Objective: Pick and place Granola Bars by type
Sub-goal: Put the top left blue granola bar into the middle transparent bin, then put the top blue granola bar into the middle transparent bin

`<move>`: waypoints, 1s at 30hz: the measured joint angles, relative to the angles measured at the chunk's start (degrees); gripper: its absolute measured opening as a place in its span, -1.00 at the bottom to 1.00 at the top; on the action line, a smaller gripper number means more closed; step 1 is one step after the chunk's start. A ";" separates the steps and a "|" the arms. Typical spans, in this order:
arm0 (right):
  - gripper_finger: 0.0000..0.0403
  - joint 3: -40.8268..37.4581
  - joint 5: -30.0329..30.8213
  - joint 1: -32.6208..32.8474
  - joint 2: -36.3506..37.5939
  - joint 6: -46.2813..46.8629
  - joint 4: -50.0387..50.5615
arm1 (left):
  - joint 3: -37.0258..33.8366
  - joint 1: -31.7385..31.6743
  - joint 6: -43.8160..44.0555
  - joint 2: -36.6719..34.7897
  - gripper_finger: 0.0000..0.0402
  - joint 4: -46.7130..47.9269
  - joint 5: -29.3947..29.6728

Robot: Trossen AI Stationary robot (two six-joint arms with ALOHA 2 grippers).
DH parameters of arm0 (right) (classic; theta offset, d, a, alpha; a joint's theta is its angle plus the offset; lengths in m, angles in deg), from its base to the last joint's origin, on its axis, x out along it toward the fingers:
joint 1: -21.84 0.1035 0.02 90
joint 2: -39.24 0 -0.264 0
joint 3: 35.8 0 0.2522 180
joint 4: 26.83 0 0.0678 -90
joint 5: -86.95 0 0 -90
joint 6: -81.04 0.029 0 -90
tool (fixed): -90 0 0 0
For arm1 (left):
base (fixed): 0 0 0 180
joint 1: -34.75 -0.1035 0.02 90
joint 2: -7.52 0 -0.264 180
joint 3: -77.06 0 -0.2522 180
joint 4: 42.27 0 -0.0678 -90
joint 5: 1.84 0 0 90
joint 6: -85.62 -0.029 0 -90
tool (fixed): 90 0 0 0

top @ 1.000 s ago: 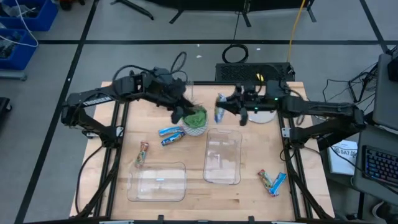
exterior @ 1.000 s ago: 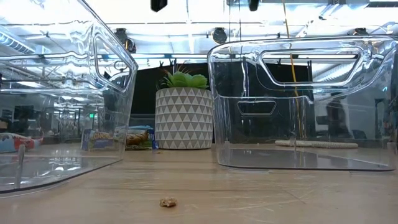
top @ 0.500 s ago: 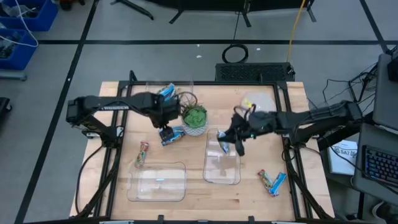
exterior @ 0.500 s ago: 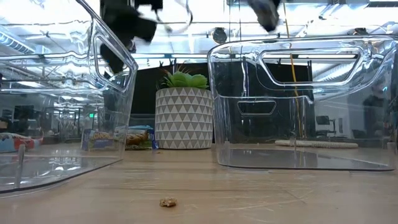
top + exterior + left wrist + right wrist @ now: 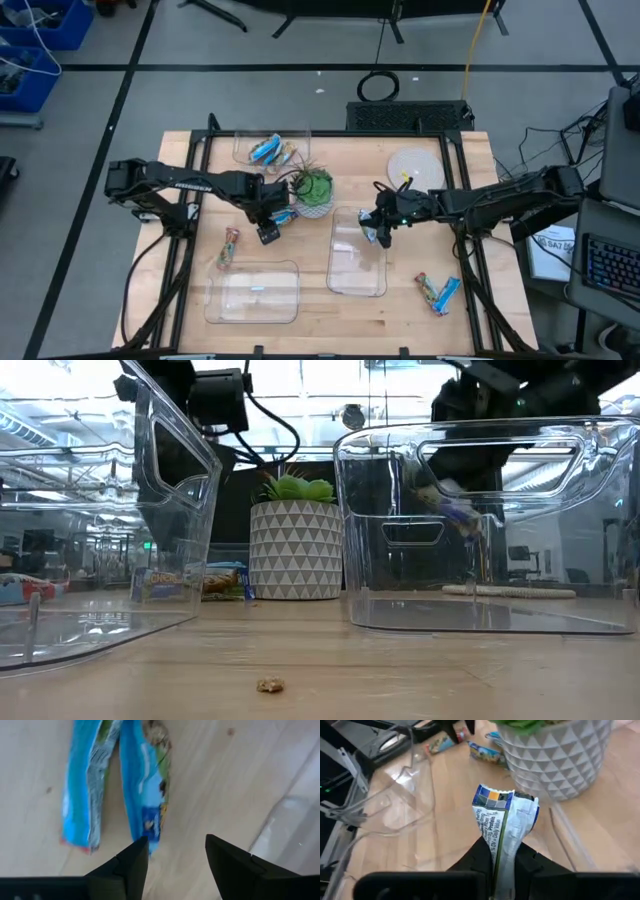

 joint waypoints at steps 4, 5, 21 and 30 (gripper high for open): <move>-0.52 -1.72 -3.88 -1.46 -0.05 0.43 -2.48 | -2.88 0.10 0.58 0.00 -0.02 -3.74 1.20; -0.44 -1.72 -5.48 -1.73 -0.01 0.79 -3.95 | -3.56 0.07 1.17 0.00 -0.01 -4.81 1.34; 0.06 -1.66 -15.41 -2.08 0.33 8.31 -20.95 | -9.36 0.08 3.02 5.76 -0.07 -15.67 3.16; -0.02 -1.66 -16.67 -2.51 0.35 10.02 -27.94 | -7.74 -0.21 6.03 3.71 -0.73 -12.94 2.89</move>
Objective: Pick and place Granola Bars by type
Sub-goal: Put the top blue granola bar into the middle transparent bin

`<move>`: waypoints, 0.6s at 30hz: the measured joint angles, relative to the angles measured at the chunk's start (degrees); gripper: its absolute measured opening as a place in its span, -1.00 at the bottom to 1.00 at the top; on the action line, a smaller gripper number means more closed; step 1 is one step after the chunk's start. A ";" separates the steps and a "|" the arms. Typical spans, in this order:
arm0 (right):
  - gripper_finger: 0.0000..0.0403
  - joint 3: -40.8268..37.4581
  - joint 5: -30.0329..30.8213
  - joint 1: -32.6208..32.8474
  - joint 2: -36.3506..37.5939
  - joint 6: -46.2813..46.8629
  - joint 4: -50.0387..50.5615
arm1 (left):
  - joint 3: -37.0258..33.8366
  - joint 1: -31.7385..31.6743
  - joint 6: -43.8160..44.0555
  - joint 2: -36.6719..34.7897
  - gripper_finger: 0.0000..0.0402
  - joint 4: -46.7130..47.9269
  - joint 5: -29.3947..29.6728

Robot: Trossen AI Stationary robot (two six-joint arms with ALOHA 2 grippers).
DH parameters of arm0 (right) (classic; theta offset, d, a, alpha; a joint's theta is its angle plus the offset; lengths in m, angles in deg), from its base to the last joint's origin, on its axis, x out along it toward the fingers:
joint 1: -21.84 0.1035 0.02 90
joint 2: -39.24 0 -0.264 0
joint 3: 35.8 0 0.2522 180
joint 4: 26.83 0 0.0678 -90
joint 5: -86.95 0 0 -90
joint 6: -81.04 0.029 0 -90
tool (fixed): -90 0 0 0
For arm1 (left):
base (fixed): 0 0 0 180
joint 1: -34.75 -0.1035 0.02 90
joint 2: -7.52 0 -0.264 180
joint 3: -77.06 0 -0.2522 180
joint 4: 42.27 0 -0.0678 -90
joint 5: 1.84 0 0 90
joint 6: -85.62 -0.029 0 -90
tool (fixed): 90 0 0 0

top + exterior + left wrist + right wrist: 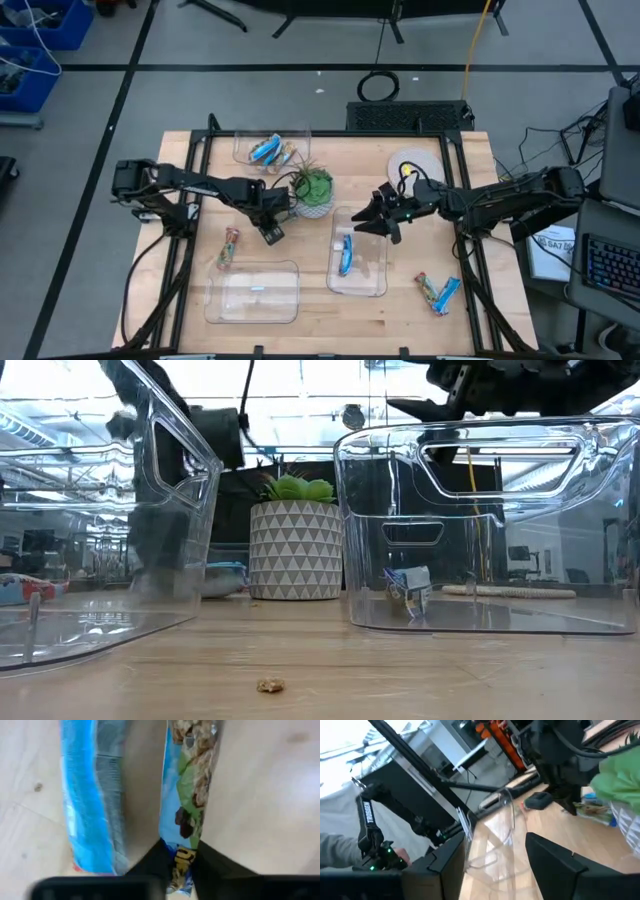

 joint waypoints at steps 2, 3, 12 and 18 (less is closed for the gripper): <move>-0.03 0.00 -0.04 -0.53 0.45 0.77 -0.79 | 1.54 0.17 -0.15 -2.36 -0.89 1.34 -1.03; -0.04 0.00 -0.01 -0.84 0.82 1.16 -1.32 | 2.35 0.19 -0.19 -3.76 -0.89 2.22 -1.29; -0.06 0.37 1.94 -4.86 6.21 2.96 -13.86 | 15.16 1.80 -0.57 -16.01 -0.92 11.62 3.58; -0.10 5.30 7.57 -5.62 6.38 -2.80 -9.07 | 26.62 3.10 -0.73 -18.20 -0.91 10.37 7.06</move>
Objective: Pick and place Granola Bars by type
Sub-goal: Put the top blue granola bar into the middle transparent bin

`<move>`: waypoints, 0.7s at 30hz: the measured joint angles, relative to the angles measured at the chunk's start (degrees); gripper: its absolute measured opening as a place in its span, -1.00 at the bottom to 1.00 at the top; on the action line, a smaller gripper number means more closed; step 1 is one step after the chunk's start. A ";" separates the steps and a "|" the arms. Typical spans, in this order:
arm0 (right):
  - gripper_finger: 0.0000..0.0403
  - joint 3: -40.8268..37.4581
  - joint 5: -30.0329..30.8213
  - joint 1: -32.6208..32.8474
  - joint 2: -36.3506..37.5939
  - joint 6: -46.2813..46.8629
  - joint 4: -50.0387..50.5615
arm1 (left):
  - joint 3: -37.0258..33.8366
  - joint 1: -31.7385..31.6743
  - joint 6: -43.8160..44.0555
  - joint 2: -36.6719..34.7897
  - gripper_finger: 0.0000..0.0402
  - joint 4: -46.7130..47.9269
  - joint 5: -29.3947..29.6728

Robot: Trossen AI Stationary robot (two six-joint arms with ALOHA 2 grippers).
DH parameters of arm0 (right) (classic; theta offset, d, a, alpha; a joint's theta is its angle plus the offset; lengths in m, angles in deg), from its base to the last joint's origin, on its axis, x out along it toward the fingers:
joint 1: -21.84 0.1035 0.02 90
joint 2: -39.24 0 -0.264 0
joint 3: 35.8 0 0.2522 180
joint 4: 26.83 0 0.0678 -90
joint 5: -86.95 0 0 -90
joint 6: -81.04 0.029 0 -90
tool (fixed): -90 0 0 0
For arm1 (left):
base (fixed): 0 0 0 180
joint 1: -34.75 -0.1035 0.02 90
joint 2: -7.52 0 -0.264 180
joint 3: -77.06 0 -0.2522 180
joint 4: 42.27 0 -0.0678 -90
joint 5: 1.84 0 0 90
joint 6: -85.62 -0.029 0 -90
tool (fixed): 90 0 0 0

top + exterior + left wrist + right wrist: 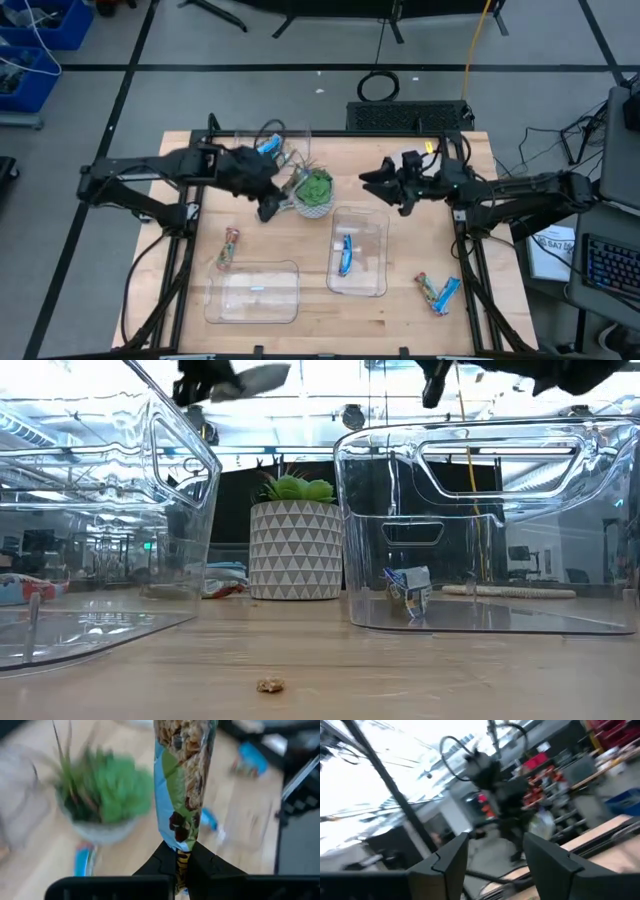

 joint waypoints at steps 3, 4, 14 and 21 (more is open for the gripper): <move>-0.12 3.36 2.01 -0.05 -1.52 -4.52 2.95 | 4.06 -0.06 -1.32 1.52 -0.92 -3.13 1.52; -0.13 4.43 2.18 -0.22 -2.03 -5.75 3.69 | 5.04 -0.11 -1.63 1.97 -0.92 -4.61 1.93; -0.20 8.12 4.64 -1.50 -5.93 -7.19 4.92 | 8.83 -1.07 -3.65 11.48 -0.92 -17.54 2.21; -0.21 8.09 4.66 -2.12 -7.73 -5.72 7.07 | 10.09 -1.07 -4.32 17.54 -0.92 -24.18 -3.84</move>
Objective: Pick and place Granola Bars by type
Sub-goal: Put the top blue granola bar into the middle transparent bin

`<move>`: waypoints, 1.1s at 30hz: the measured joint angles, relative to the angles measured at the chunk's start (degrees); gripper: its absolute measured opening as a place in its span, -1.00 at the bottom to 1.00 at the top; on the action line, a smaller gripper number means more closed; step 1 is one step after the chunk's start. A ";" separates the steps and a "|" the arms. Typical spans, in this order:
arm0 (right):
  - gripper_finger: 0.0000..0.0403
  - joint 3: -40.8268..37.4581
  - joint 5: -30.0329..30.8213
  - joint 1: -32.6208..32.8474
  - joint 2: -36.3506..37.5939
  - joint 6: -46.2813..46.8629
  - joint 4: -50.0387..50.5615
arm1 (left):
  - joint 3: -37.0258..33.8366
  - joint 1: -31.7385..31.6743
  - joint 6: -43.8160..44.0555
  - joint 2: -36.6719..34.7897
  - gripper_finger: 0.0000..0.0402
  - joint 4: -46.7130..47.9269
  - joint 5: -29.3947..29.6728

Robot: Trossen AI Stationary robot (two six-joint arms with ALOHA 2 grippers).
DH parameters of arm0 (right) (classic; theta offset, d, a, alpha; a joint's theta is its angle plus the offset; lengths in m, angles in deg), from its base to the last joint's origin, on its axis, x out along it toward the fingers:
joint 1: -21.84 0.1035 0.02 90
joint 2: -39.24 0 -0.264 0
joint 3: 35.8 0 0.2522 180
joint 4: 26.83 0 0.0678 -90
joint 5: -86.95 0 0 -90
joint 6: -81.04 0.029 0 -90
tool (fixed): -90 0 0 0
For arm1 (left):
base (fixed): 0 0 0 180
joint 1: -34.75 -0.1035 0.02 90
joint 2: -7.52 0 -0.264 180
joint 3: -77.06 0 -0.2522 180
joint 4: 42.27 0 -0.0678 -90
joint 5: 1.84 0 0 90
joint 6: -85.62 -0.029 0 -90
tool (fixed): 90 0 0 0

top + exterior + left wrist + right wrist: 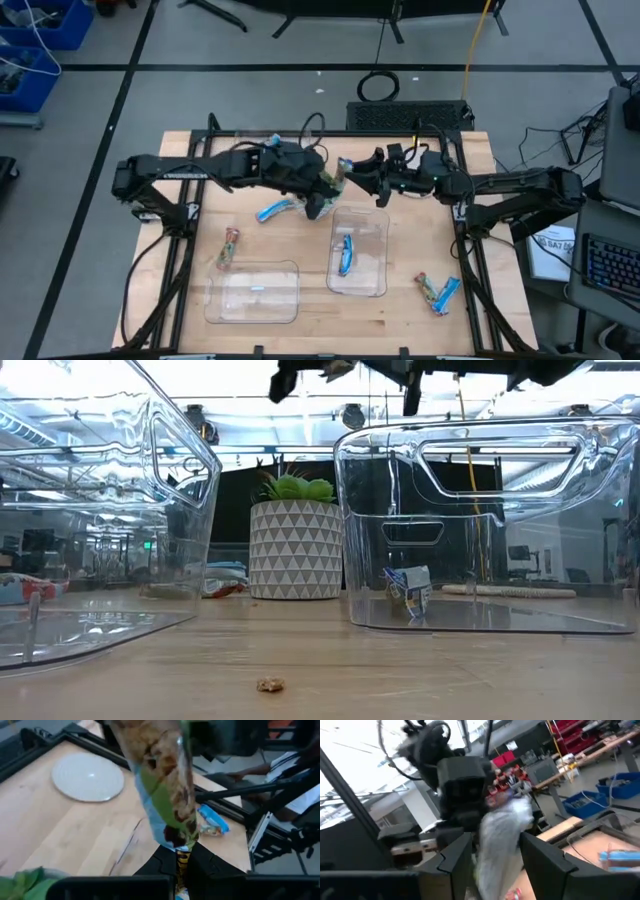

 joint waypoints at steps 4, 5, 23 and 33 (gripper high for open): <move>-0.21 0.01 -0.03 -0.14 -0.78 0.05 0.42 | 0.15 0.39 -0.09 1.14 -0.93 -2.37 -0.96; -0.21 -0.01 -0.07 -0.12 -0.81 0.05 0.61 | 0.04 0.40 -0.31 1.09 -0.93 -1.79 -1.17; -0.89 -0.03 -3.16 -0.14 0.14 2.80 2.70 | -0.02 -3.51 0.61 -0.10 -0.29 2.10 -13.30; -0.91 -0.03 -9.25 4.32 3.60 5.37 19.84 | -0.02 -5.82 -7.52 -1.13 0.34 31.57 -22.67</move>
